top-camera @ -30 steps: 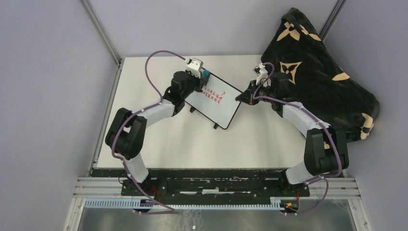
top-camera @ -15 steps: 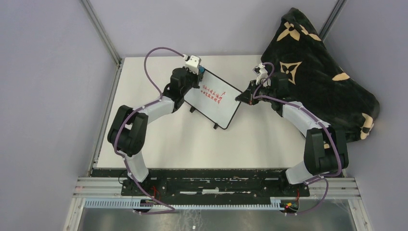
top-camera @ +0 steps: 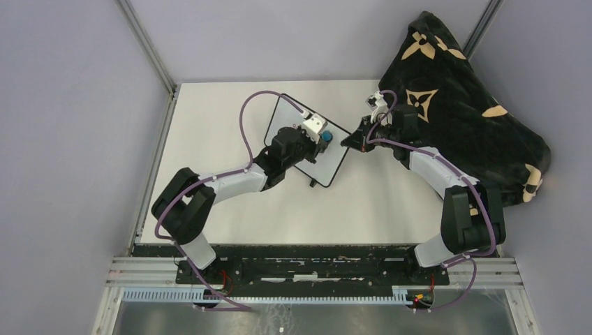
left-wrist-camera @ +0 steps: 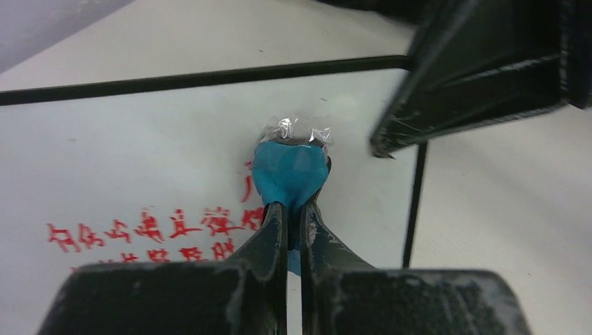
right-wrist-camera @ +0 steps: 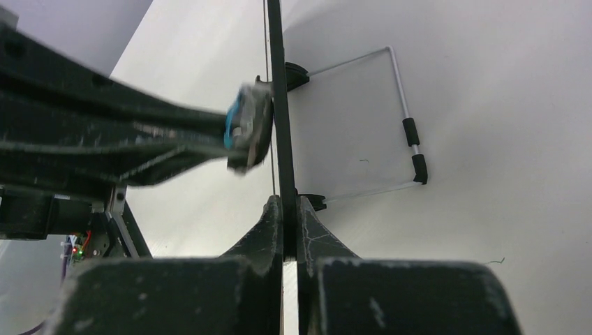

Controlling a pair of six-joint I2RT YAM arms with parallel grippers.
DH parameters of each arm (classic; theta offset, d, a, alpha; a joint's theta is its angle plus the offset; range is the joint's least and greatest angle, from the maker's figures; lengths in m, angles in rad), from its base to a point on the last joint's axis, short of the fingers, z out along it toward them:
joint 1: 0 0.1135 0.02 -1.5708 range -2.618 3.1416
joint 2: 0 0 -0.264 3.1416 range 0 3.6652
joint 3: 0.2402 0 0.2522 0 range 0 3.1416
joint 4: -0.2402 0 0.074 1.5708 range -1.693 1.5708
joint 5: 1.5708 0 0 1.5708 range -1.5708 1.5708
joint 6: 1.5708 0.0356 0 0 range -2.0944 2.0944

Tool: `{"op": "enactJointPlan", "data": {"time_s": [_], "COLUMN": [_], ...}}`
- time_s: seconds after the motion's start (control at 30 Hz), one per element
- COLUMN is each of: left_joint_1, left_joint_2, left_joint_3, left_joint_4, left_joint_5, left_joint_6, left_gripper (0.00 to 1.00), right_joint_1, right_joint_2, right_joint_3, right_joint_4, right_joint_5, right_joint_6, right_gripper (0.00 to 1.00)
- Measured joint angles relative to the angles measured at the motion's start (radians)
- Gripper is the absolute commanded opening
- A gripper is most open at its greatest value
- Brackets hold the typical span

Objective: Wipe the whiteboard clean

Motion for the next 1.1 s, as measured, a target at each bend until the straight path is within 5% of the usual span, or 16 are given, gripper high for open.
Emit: {"op": "enactJointPlan", "data": {"time_s": [0.23, 0.7, 1.1], "left_joint_1": [-0.028, 0.167, 0.041], "left_joint_2": [-0.014, 0.048, 0.021], "left_joint_3": [-0.015, 0.079, 0.039], "left_joint_4": [-0.022, -0.021, -0.018], "left_joint_5": [0.01, 0.008, -0.054], "left_joint_6": [0.002, 0.03, 0.031], "left_gripper": [0.03, 0.03, 0.03], "right_joint_1": [0.006, 0.007, 0.009], "right_joint_2": [0.001, 0.002, 0.003], "right_joint_3": [0.003, 0.004, 0.008], "right_joint_4": [0.002, -0.002, -0.008], "right_joint_5": [0.001, 0.005, 0.005], "right_joint_6": [-0.017, -0.003, -0.004], "right_gripper": [0.01, 0.01, 0.01]}}
